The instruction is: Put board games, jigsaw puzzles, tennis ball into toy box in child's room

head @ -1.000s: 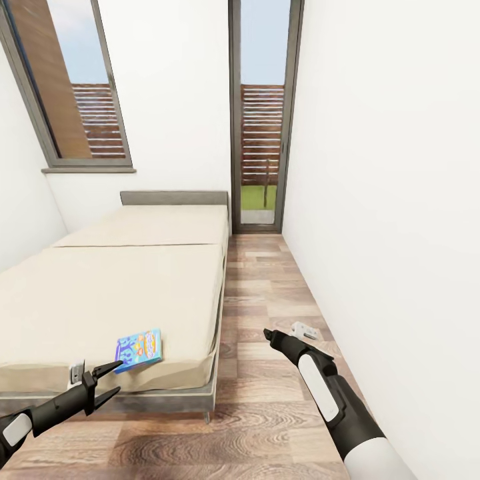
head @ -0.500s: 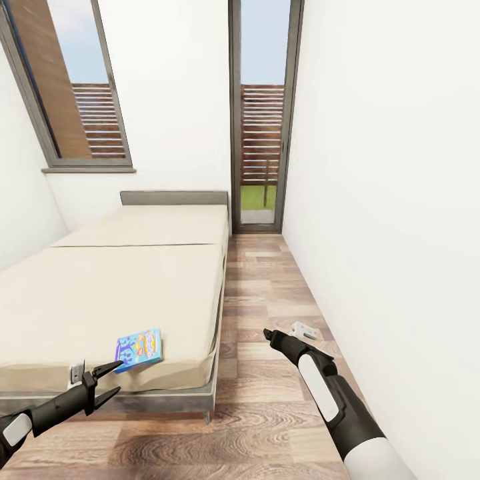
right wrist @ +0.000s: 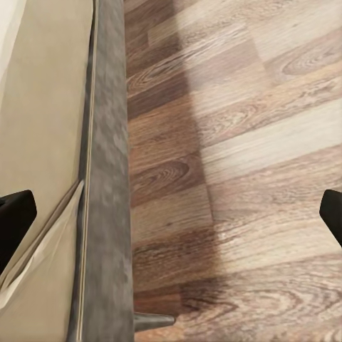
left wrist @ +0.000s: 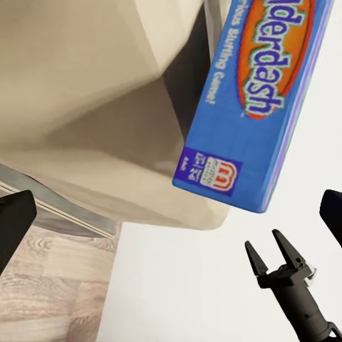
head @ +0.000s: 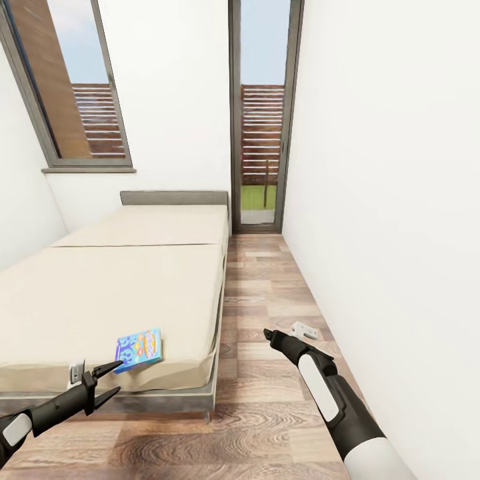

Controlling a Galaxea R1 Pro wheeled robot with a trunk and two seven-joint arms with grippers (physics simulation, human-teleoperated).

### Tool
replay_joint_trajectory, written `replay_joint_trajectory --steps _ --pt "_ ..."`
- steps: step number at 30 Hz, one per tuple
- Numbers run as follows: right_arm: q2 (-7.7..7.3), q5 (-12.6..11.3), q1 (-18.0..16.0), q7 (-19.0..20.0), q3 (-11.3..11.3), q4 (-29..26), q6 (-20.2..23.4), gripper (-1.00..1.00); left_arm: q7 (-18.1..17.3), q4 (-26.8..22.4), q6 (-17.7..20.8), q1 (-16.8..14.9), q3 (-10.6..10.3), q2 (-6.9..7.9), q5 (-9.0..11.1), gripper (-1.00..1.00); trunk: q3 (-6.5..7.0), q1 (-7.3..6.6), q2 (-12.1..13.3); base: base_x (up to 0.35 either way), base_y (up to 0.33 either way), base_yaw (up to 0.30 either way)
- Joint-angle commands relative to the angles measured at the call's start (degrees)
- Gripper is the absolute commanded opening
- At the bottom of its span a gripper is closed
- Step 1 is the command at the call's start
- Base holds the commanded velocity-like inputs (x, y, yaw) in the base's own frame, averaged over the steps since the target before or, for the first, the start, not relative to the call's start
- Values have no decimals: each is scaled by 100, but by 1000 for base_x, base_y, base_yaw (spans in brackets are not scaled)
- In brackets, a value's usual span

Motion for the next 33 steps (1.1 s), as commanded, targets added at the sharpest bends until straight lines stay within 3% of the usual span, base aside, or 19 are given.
replay_joint_trajectory --steps 1,23,28,33 --pt "-3 -60 -3 -56 10 -9 10 100 -5 2 46 -2 -39 3 59 100 -6 -1 -3 0 0 0" --pt "-1 -60 -3 -56 10 -9 10 100 -8 2 40 -2 -41 5 68 100 12 -23 38 0 0 0" --pt "0 -60 -3 -56 10 -9 10 100 -8 2 39 -2 -41 3 68 100 102 -133 238 0 0 0" --pt "0 -60 -3 -56 10 -9 10 100 -8 2 39 -2 -41 2 68 100 102 -133 238 0 0 0"
